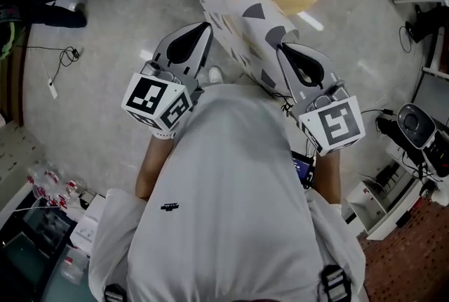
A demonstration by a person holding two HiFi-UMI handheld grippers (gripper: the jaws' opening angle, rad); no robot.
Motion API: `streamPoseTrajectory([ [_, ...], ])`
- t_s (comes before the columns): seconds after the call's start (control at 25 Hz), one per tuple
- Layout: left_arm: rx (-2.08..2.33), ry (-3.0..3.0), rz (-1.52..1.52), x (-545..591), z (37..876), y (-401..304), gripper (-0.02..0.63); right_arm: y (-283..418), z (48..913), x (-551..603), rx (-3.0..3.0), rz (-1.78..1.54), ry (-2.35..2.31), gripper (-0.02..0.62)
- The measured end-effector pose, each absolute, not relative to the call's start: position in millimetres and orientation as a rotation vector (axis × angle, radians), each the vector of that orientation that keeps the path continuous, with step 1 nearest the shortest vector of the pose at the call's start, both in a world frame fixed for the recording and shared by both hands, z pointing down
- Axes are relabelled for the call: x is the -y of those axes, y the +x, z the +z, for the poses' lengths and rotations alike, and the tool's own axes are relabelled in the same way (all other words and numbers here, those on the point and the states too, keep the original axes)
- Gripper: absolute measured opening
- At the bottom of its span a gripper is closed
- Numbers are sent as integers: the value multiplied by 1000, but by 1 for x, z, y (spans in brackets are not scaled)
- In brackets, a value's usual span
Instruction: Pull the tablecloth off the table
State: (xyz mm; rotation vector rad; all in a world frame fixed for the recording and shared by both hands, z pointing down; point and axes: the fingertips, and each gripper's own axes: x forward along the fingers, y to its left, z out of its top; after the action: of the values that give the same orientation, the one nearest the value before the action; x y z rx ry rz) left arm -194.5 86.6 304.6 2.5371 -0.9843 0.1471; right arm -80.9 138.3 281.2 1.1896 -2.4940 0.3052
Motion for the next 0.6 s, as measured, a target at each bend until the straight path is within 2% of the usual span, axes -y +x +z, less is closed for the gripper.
streamPoseTrajectory([
  [0.4,967,2541,147,-76,300,-191,6,-107,280,-121,2529,363,1100,14],
  [0.6,943,2544,152,-75,298,-176,6,-96,283,-121,2545,413,1113,14],
])
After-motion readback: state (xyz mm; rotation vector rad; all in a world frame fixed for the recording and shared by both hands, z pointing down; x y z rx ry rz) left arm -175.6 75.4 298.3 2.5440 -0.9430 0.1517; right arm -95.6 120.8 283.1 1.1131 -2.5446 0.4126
